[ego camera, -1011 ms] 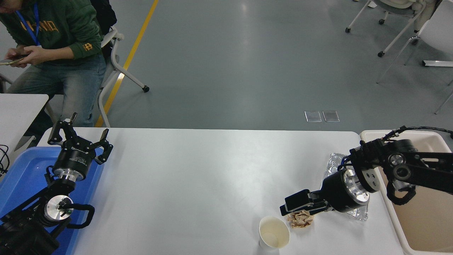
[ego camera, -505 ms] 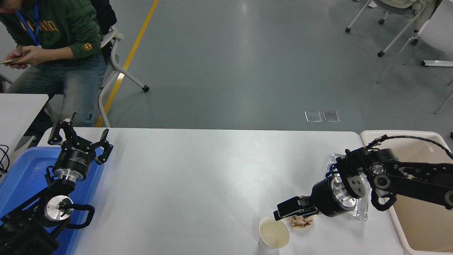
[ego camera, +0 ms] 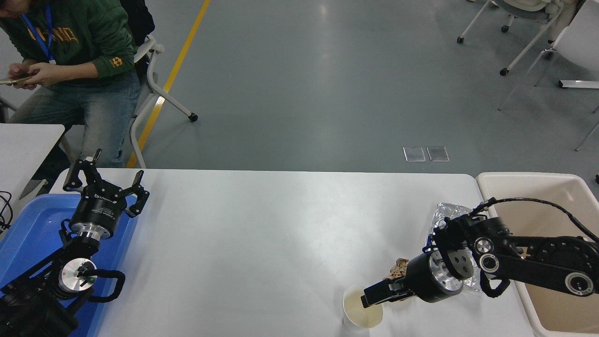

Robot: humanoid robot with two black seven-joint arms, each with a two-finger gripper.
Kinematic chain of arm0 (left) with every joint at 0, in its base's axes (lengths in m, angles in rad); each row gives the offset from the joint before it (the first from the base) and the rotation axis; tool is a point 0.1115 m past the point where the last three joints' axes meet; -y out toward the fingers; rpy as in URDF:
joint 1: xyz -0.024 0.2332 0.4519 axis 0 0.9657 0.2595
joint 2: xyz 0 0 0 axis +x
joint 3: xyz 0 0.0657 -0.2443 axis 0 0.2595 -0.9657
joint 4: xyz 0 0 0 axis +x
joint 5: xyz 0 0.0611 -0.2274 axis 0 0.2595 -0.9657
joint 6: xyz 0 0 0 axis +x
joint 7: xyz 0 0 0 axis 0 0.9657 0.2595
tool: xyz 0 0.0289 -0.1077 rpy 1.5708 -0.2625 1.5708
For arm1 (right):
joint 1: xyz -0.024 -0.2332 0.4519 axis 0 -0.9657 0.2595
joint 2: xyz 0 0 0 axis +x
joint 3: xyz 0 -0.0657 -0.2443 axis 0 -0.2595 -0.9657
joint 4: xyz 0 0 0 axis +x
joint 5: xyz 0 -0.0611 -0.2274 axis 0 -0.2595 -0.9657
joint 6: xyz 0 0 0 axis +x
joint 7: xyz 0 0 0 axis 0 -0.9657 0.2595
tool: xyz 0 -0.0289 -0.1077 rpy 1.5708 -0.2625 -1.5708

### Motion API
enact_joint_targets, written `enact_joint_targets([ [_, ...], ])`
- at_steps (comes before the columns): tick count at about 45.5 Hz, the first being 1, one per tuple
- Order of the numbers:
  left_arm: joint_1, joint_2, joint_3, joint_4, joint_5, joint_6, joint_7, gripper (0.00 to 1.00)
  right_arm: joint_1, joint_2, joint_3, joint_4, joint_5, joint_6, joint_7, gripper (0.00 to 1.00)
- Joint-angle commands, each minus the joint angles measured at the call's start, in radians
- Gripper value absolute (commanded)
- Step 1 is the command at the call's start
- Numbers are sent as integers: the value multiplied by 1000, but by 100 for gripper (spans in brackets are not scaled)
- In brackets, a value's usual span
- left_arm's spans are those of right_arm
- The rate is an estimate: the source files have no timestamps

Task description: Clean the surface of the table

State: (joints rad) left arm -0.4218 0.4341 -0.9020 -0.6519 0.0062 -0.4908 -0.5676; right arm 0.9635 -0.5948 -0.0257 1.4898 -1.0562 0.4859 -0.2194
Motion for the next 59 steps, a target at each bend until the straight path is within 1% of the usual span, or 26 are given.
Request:
enact_joint_targets([
  [1, 0, 0, 0, 0, 0, 0, 0, 99, -31, 39, 1, -5, -11, -41, 0, 98],
  [15, 0, 0, 0, 0, 0, 0, 0, 99, -31, 47, 4, -39, -42, -58, 8, 97],
  [22, 0, 0, 0, 0, 0, 0, 0, 99, -28, 47, 4, -37, -48, -67, 11, 90],
  [30, 0, 0, 0, 0, 0, 0, 0, 99, -22, 47, 3, -36, -51, -67, 12, 87],
  [35, 0, 0, 0, 0, 0, 0, 0, 99, -22, 46, 1, -33, -83, -67, 18, 84],
  [38, 0, 0, 0, 0, 0, 1, 0, 99, -23, 47, -2, -33, -90, -67, 18, 77],
  [42, 0, 0, 0, 0, 0, 0, 0, 99, -23, 46, -5, -32, -90, -67, 18, 73],
  [45, 0, 0, 0, 0, 0, 0, 0, 99, -22, 46, -10, -31, -91, -66, 18, 65],
  [50, 0, 0, 0, 0, 0, 0, 0, 99, -22, 43, -13, -31, -99, -66, 18, 63],
  [51, 0, 0, 0, 0, 0, 0, 0, 99, -22, 43, -13, -31, -102, -66, 20, 60],
  [55, 0, 0, 0, 0, 0, 0, 0, 99, -25, 40, -16, -31, -122, -64, 23, 50],
  [56, 0, 0, 0, 0, 0, 0, 0, 99, -26, 40, -16, -31, -126, -64, 25, 45],
  [59, 0, 0, 0, 0, 0, 0, 0, 99, -26, 36, -16, -28, -143, -61, 35, 26],
])
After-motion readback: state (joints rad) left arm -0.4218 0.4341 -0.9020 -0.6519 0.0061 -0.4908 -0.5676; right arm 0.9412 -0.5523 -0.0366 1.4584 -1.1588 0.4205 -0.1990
